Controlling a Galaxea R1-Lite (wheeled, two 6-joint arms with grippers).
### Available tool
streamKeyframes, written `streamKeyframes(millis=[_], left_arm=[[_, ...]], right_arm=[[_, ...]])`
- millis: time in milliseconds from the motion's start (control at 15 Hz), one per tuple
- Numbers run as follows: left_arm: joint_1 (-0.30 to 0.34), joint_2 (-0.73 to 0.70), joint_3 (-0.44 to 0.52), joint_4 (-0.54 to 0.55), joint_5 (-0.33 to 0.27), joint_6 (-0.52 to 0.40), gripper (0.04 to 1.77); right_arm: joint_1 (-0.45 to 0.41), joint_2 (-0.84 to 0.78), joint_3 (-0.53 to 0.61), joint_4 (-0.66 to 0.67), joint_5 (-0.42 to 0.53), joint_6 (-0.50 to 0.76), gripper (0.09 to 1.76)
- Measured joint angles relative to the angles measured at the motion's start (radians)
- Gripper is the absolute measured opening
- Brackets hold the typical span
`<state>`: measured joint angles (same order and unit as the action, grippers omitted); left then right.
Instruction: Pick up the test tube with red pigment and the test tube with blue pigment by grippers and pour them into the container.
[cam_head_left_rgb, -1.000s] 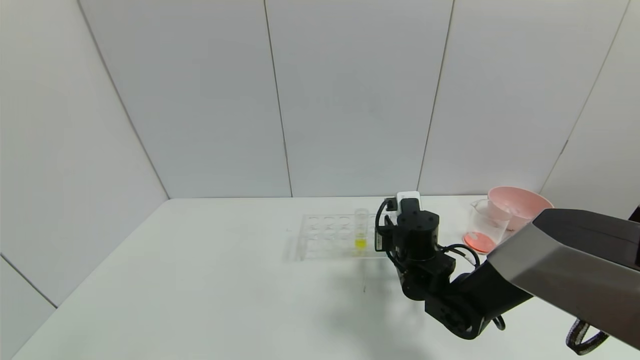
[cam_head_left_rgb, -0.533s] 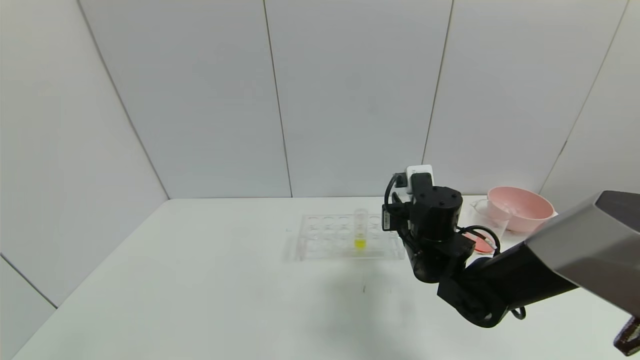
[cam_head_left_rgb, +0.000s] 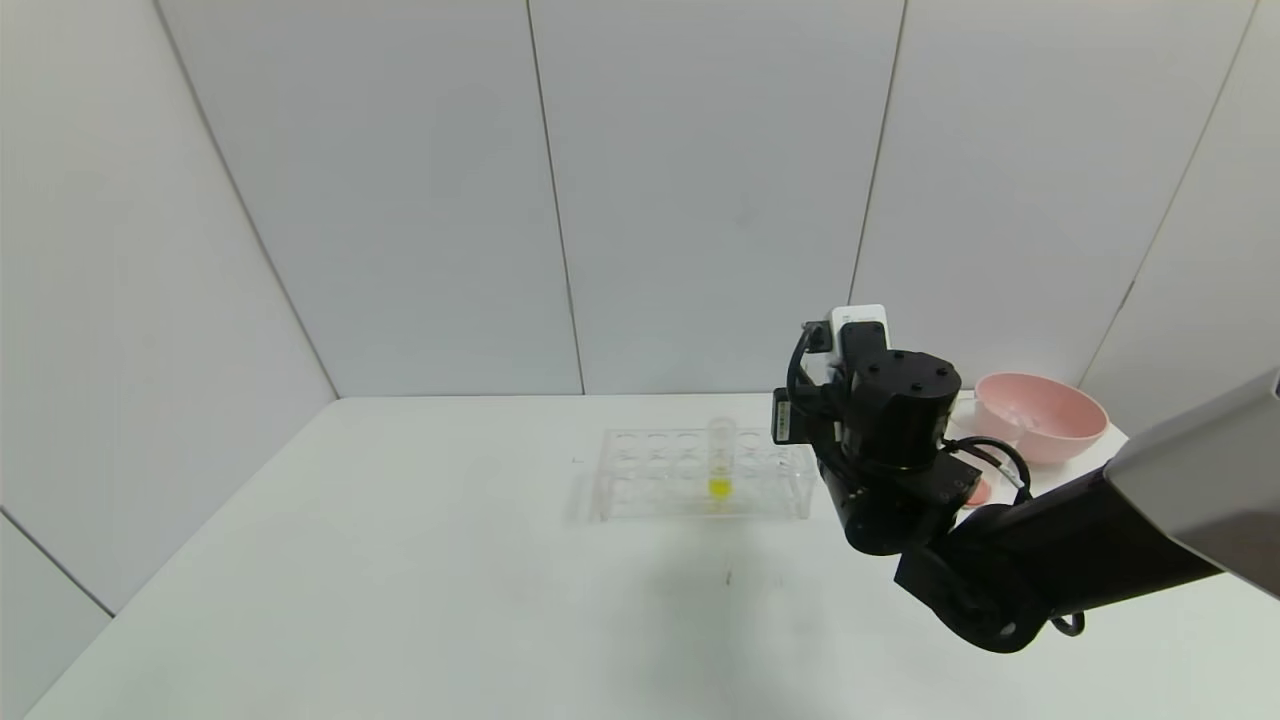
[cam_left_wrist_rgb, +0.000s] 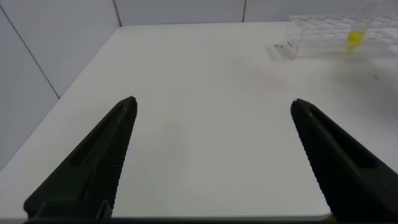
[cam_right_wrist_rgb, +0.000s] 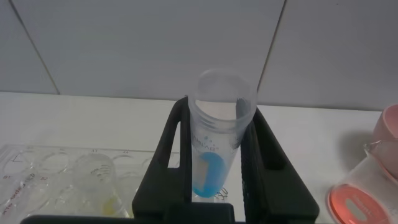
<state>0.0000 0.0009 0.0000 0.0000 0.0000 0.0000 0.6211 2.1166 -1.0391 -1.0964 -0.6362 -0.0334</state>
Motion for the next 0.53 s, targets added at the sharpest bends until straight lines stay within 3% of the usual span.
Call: streamKeyframes(millis=[267, 533], left_arm=[[0.000, 0.000, 0.000, 0.000, 0.000, 0.000, 1.76], [0.000, 0.000, 0.000, 0.000, 0.000, 0.000, 1.76]], right_arm=[[-0.013, -0.034, 0.040, 0.004, 0.063, 0.003, 0.51], [-0.042, -0.148, 0.202, 0.011, 0.274, 0.003, 0.51]])
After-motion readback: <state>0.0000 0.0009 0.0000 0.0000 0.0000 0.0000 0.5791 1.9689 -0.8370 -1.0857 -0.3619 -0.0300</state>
